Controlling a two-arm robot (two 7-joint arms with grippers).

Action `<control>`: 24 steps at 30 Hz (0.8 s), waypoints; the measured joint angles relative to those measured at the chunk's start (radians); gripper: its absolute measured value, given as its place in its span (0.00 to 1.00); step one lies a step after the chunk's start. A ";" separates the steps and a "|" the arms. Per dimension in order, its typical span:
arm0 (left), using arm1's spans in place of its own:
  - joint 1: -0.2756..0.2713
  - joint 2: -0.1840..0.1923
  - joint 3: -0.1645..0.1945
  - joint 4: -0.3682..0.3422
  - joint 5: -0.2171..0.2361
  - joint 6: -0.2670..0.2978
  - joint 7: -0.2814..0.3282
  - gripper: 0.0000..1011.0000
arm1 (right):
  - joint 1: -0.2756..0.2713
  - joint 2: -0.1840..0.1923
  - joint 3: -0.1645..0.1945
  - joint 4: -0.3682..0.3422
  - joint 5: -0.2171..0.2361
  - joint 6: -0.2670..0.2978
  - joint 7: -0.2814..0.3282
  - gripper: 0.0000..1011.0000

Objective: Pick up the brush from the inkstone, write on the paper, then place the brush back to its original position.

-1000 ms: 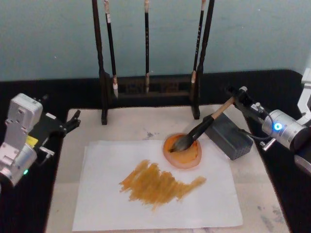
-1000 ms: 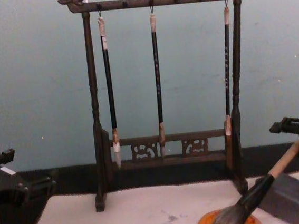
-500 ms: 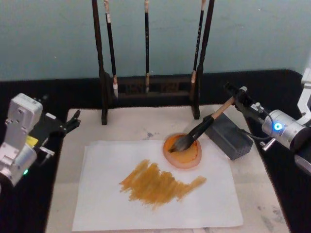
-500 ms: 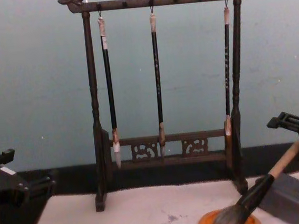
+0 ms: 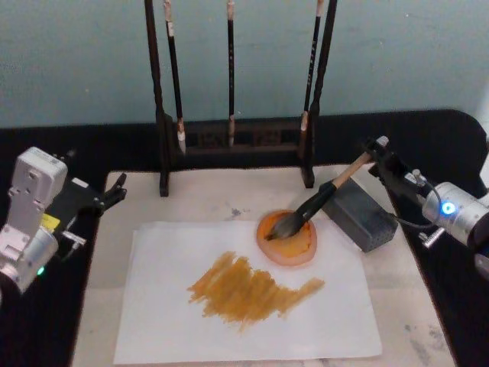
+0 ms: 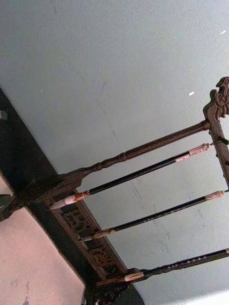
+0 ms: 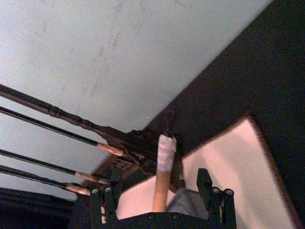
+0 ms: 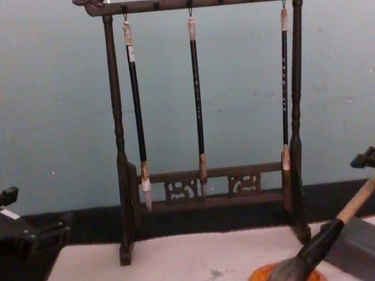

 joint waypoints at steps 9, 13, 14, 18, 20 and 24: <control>0.000 0.000 0.000 0.000 0.000 0.000 0.000 1.00 | -0.089 0.091 -0.017 -0.221 -0.119 -0.129 -0.126 0.99; 0.000 0.000 0.000 0.000 0.000 0.000 0.000 1.00 | -0.114 0.114 -0.038 -0.296 -0.267 -0.218 -0.150 0.99; 0.000 0.000 0.000 0.000 0.000 0.000 0.000 1.00 | -0.116 0.117 -0.044 -0.307 -0.298 -0.232 -0.155 0.99; 0.000 0.000 0.000 0.000 0.000 0.000 0.000 1.00 | -0.124 0.128 -0.082 -0.344 -0.455 -0.306 -0.191 0.99; 0.000 0.000 0.000 0.000 0.000 0.000 0.000 1.00 | -0.124 0.126 -0.111 -0.347 -0.565 -0.353 -0.219 0.99; 0.000 0.000 0.000 0.000 0.000 0.000 0.000 1.00 | -0.118 0.110 -0.163 -0.323 -0.736 -0.416 -0.266 0.99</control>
